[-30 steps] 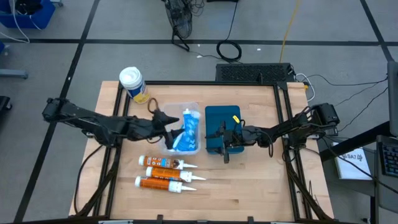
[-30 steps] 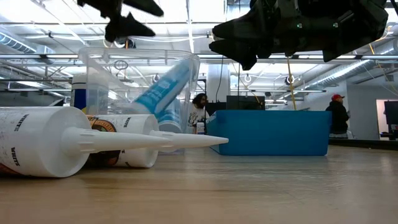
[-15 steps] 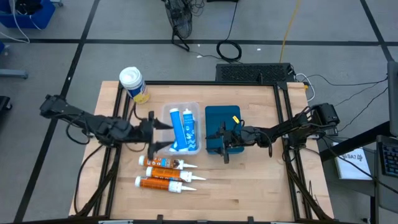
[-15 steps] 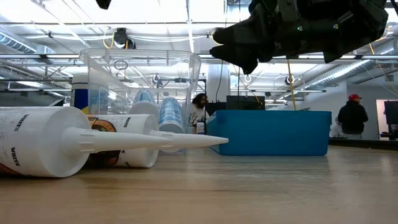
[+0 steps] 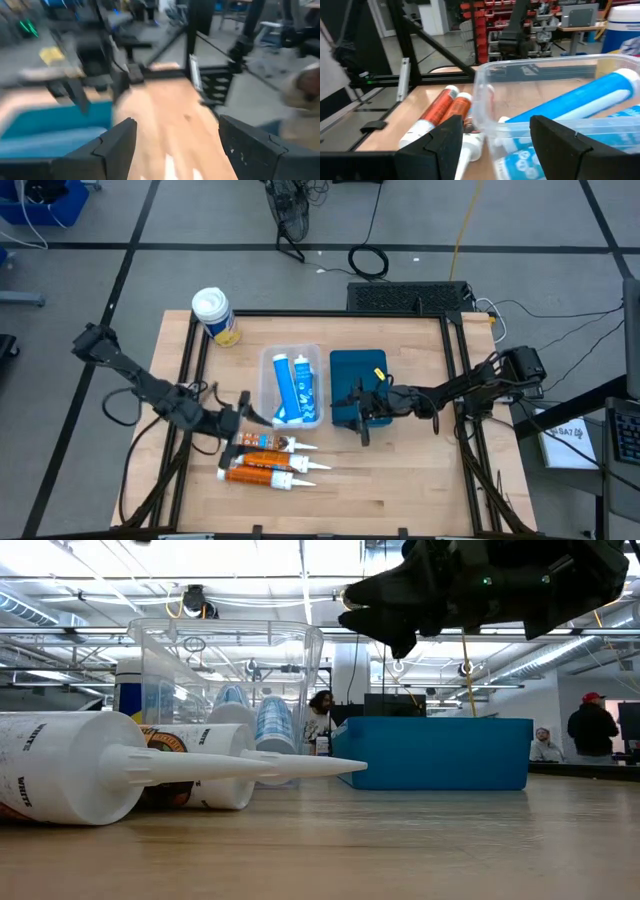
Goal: Pick & place silicon tubes, Sealant and Lysol wipes
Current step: Put the bottom orange sealant into the blue bin
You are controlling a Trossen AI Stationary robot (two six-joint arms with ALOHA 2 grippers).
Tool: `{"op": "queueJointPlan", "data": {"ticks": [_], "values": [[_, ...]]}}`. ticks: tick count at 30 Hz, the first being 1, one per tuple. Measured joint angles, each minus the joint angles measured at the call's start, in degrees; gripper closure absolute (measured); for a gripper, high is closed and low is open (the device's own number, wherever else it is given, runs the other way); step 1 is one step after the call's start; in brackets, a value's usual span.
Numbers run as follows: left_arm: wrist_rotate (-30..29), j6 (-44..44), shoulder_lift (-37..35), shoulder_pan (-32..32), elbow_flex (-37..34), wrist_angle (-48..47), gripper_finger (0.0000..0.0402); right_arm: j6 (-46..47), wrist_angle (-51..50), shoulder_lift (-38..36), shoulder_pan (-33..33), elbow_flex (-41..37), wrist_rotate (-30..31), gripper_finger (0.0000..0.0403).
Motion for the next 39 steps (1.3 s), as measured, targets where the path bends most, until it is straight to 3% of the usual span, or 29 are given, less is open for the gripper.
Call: {"op": "queueJointPlan", "data": {"ticks": [8, 17, 21, 28, 33, 39], "values": [[1.2, -16.8, 8.4, 0.1, -3.1, 2.4, 0.0113, -1.7, 0.0, 0.0, 2.2, 0.0, 0.0, 0.0191], [0.5, -16.3, 18.1, 0.3, -2.7, 5.8, 0.0126, -2.1, -0.8, 0.0, 2.4, 0.0, 0.0, 0.019], [2.4, -16.1, 22.4, -0.1, 0.5, 2.7, 0.0139, -2.2, -0.9, 0.0, 2.4, 0.0, 0.0, 0.019], [10.6, -16.3, 30.3, -2.2, 13.5, -14.1, 0.0166, -3.4, -1.0, 0.0, 2.4, 0.0, 0.1, 0.019], [14.7, -21.1, 37.4, -2.7, 24.3, -28.7, 0.0182, -4.3, -1.2, 0.0, 2.4, 0.0, 0.1, 0.019], [20.0, -28.7, 45.4, -3.2, 31.4, -45.3, 0.0198, -5.3, -1.3, 0.0, 2.4, 0.0, 0.2, 0.019]]}}
